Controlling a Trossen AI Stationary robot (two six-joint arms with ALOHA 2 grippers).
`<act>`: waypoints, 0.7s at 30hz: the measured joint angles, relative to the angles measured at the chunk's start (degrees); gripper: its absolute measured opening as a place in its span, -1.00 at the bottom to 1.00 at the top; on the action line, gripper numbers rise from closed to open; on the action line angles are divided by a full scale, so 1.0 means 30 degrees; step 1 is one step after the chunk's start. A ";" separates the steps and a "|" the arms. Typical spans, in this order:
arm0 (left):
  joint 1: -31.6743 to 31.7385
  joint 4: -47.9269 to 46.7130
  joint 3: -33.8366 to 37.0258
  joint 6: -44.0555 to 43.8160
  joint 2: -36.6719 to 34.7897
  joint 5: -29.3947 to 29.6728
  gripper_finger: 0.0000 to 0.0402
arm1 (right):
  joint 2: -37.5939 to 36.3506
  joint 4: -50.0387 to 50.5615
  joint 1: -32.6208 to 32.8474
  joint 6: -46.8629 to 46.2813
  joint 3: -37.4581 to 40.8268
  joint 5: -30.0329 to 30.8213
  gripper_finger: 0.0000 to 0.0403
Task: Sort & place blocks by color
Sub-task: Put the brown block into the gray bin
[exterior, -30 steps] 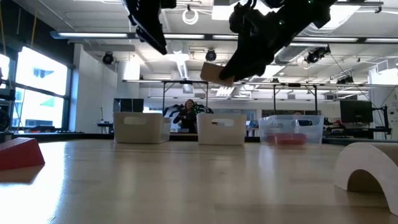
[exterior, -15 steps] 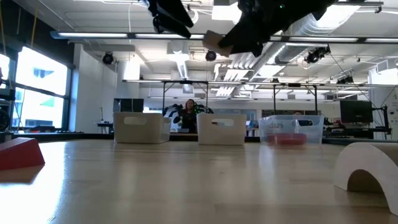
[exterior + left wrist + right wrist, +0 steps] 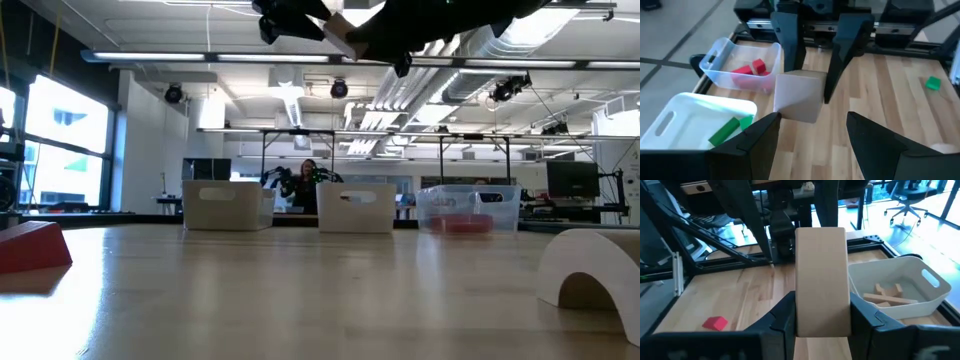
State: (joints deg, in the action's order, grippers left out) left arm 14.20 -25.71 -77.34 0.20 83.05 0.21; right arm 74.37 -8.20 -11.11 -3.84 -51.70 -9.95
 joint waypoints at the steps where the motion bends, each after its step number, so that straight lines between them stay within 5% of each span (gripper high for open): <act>1: 0.0000 0.0055 0.0000 -0.0007 0.0000 0.0262 0.09 | 0.0000 0.0013 -0.0064 0.0050 0.0000 -0.0051 -0.50; 21: 0.0011 0.1325 0.0000 -0.1209 0.0029 -0.0041 0.09 | 0.0036 -0.0532 -0.1176 0.1660 0.0000 -0.3378 -0.50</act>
State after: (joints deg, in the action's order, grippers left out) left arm 14.23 -21.74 -77.34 -3.43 83.13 0.09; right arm 74.48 -9.79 -14.63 1.13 -51.70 -20.08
